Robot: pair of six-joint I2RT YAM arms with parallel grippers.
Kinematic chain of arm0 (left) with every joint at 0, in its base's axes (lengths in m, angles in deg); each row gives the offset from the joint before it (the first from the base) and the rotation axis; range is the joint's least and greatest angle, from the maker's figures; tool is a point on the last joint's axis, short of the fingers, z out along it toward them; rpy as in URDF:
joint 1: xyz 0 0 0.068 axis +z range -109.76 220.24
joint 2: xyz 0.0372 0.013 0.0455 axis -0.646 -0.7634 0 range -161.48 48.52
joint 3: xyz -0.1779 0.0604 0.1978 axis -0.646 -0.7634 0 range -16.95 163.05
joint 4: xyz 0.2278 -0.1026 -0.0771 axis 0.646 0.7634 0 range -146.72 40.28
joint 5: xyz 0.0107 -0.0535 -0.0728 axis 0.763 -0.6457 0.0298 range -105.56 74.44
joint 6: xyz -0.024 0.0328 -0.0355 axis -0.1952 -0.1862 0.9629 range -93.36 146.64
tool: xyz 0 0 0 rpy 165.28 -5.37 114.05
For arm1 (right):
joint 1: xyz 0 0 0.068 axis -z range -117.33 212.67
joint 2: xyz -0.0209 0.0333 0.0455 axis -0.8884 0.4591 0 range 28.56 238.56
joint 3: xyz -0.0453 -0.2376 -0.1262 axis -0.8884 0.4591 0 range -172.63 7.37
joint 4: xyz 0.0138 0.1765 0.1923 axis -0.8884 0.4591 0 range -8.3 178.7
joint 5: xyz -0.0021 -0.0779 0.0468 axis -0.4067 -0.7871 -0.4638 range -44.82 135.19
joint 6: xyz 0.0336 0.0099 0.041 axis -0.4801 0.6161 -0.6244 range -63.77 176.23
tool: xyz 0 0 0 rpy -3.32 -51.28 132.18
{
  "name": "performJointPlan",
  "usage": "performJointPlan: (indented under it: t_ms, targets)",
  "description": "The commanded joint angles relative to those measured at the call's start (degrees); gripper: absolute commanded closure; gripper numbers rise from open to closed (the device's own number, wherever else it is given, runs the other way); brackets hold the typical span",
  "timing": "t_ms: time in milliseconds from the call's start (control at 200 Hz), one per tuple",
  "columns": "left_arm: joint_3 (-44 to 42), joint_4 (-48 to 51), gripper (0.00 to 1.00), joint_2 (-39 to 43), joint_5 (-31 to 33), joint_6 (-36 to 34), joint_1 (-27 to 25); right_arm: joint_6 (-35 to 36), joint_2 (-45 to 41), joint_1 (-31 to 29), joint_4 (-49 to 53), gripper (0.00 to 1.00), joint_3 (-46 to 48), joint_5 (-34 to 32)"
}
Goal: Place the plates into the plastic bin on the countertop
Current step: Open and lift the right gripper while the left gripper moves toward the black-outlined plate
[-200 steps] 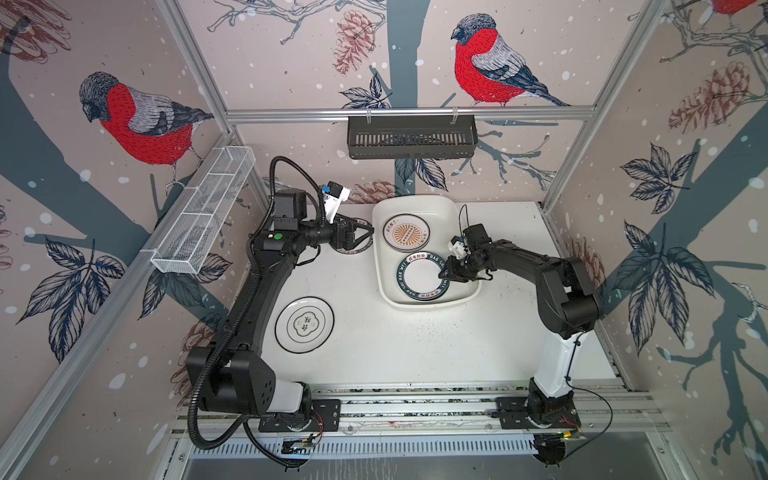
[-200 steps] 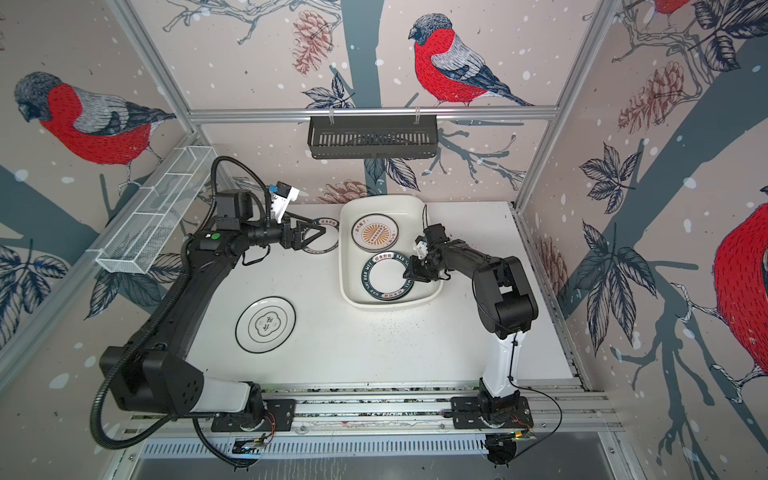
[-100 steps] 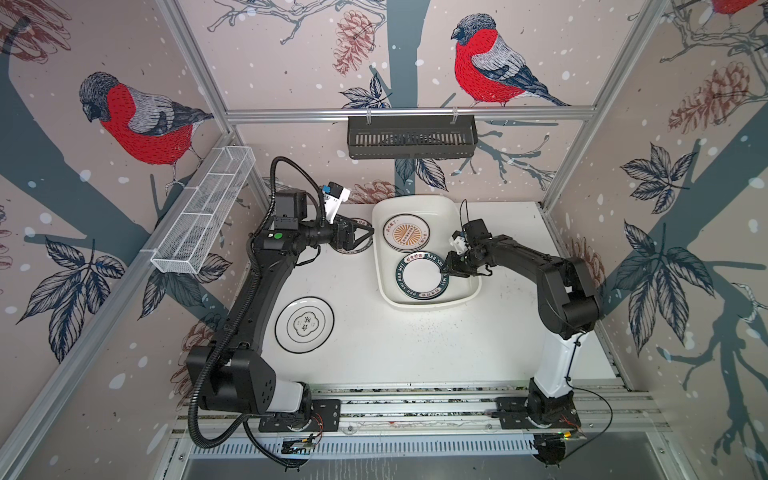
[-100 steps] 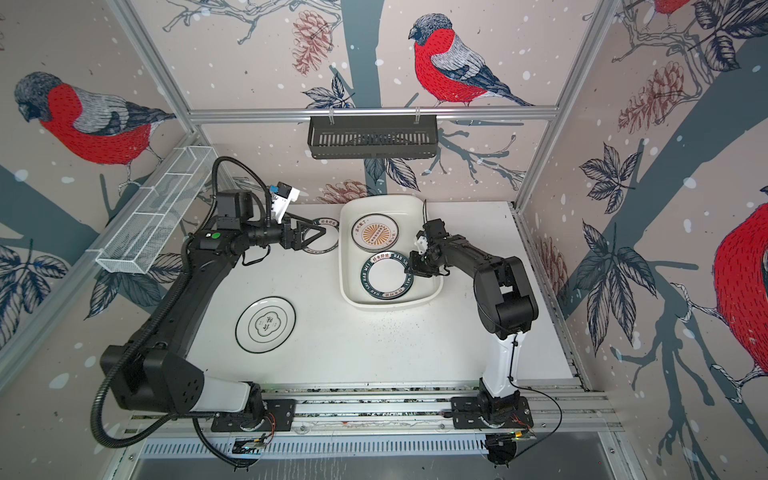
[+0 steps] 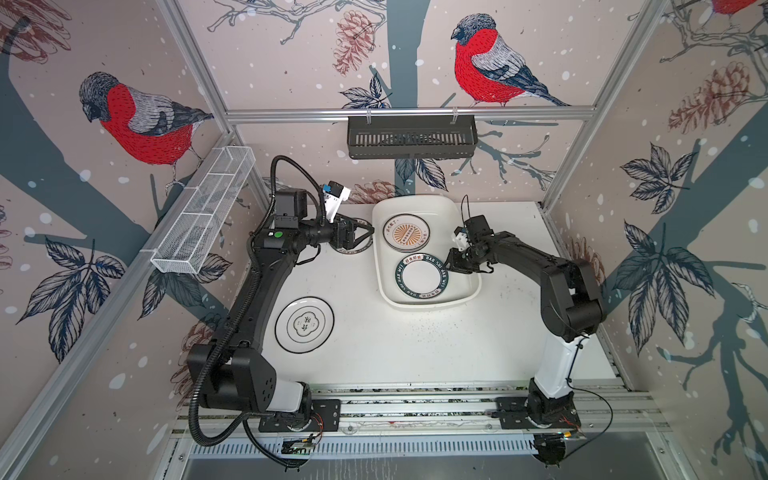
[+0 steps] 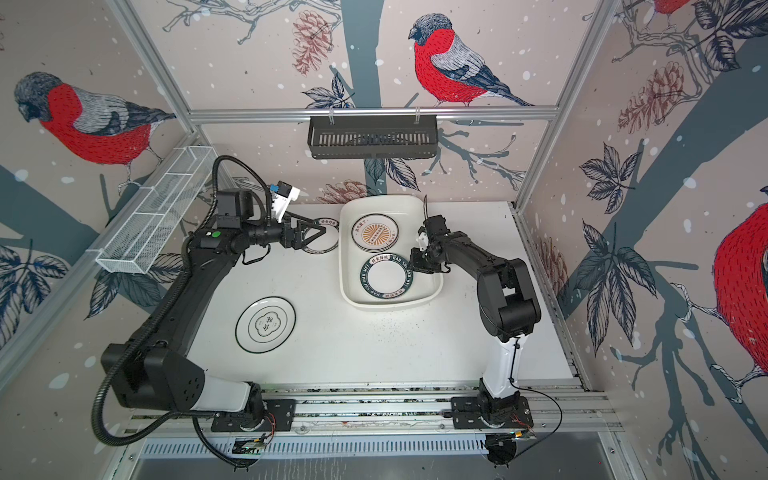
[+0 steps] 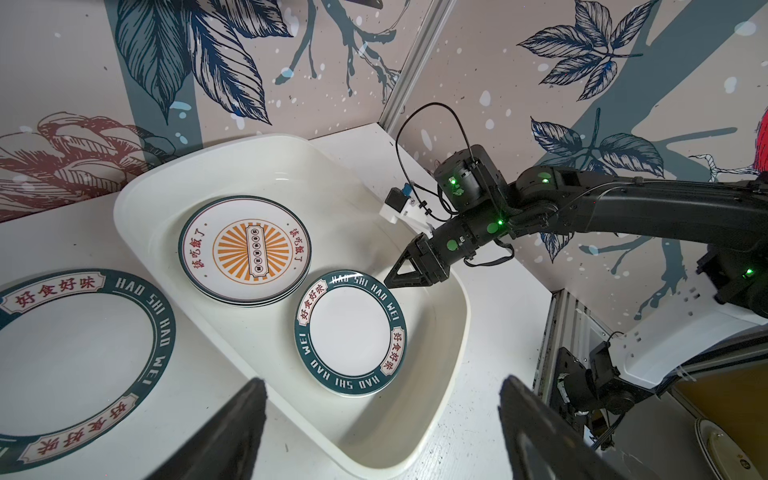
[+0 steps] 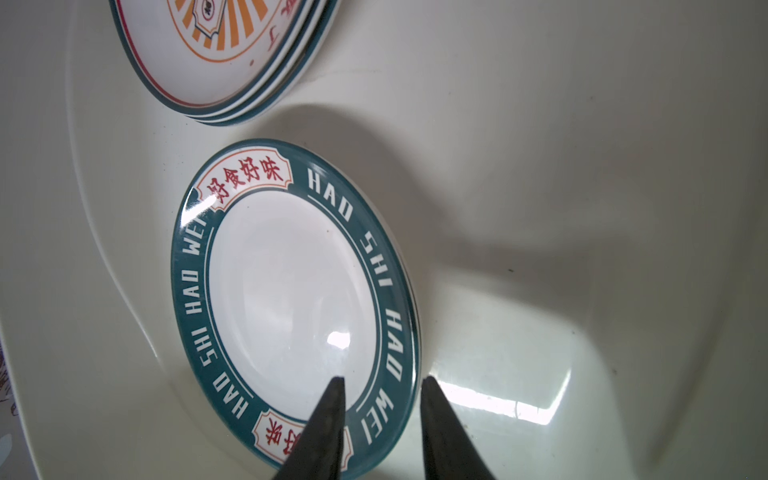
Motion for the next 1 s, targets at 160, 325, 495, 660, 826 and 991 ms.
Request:
performJointPlan:
  t_ms: [160,325,495,660,826,991]
  targets:
    - [-1.64,0.87,0.10,1.42,2.80,-2.11,-0.06,-0.98,0.61,-0.16,-2.49,0.67,-0.56,-1.64]
    - [-3.28,2.10,0.07,1.77,9.68,-1.52,-0.06,-1.19,0.97,-0.45,-3.65,0.67,-0.30,-2.84]
    - [-5.66,3.49,0.07,2.47,14.13,-2.41,0.11,-1.26,1.14,-0.39,-5.12,0.66,0.63,-3.61]
    - [-8.69,3.55,0.07,3.90,16.72,-3.28,0.20,-2.06,0.57,-0.39,-7.14,0.65,2.37,-3.95]
    - [-12.74,1.97,0.07,5.50,23.92,-2.95,0.48,-2.52,-1.34,-0.41,-8.86,0.65,3.27,-3.65]
    - [-16.17,1.43,0.03,6.32,28.31,-4.38,1.70,-3.30,-5.71,-0.50,-10.78,0.65,4.42,-3.69]
